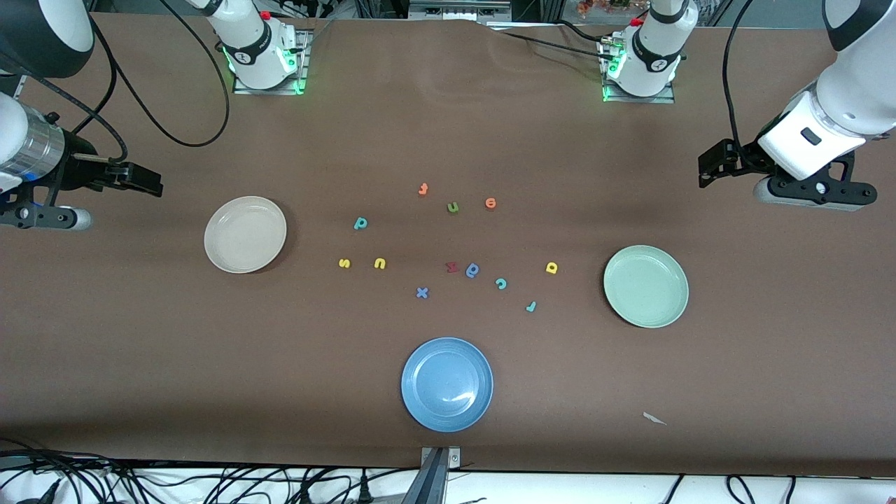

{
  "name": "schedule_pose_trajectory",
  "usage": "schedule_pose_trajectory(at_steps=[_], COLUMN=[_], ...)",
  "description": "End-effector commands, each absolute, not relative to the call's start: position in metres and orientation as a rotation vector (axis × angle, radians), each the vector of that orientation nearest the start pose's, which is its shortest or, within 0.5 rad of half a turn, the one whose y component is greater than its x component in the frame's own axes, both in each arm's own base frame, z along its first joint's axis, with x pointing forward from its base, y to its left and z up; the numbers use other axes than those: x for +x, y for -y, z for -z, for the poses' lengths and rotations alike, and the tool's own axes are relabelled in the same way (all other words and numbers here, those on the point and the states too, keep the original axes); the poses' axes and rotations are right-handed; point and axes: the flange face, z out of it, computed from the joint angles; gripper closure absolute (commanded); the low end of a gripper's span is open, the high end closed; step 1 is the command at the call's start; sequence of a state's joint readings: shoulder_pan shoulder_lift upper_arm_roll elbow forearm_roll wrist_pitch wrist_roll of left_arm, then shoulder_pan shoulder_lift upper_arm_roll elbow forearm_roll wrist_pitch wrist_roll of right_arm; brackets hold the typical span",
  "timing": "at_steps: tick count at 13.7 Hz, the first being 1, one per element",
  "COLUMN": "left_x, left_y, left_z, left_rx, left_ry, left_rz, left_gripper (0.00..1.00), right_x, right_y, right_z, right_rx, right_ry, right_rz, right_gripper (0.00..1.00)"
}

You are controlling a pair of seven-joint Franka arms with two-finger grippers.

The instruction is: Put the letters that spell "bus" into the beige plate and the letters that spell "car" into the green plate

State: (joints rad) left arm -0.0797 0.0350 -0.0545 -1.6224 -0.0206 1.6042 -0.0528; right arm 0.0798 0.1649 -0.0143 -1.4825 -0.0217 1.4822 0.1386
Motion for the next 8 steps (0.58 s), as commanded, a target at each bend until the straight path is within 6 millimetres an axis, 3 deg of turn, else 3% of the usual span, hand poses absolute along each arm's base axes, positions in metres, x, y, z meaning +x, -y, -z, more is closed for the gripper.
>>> schedule_pose_trajectory(at_steps=[1,8], left_x=[0.5622,0.5622], left_y=[0.0764,0.0764], left_z=[-0.5888,-0.5888], left_rx=[-3.133,-3.133], left_ry=[-0.13,-0.13], left_rz=[-0.091,-0.091], left_gripper=[0.0,0.0], right_x=[0.5917,0.5916], right_y=[-0.0365,-0.0347], right_z=[-0.5679,-0.5678], right_rx=[-3.165,-3.165], right_ry=[-0.117,-0.11], right_rz=[-0.266,-0.268], right_gripper=[0.0,0.0])
